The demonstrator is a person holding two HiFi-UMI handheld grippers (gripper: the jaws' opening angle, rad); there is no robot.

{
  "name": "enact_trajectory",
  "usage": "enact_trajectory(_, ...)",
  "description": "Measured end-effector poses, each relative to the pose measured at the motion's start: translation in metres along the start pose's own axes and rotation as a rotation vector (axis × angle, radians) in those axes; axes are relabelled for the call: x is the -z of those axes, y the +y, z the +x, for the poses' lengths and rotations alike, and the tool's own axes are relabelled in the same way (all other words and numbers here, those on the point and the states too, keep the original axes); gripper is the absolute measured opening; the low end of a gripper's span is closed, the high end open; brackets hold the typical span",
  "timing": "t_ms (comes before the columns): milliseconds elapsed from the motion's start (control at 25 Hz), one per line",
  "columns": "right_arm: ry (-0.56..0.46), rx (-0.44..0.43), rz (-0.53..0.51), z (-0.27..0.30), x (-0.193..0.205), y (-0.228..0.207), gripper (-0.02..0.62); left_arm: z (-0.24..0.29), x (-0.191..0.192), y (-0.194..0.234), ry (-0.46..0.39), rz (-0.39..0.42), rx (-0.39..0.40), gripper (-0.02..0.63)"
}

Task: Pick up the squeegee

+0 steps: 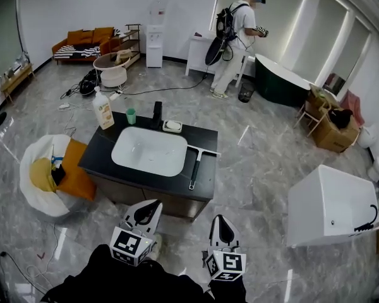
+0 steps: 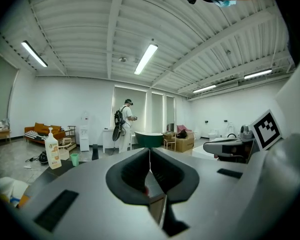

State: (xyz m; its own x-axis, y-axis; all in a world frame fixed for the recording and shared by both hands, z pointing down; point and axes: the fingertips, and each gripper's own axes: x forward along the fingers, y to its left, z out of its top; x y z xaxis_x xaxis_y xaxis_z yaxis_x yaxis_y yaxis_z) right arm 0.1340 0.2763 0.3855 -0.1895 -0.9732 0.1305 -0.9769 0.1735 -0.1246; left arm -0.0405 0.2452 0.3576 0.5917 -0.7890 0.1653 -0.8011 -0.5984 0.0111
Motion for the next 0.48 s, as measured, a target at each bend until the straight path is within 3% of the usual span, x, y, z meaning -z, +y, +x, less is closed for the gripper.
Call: enact_trajectory(480, 0.026, 0.084, 0.021, 0.124, -0.012, 0.005, 0.015, 0.095, -0.005, 0.095, 0.054, 0.000, 0.090, 0.025)
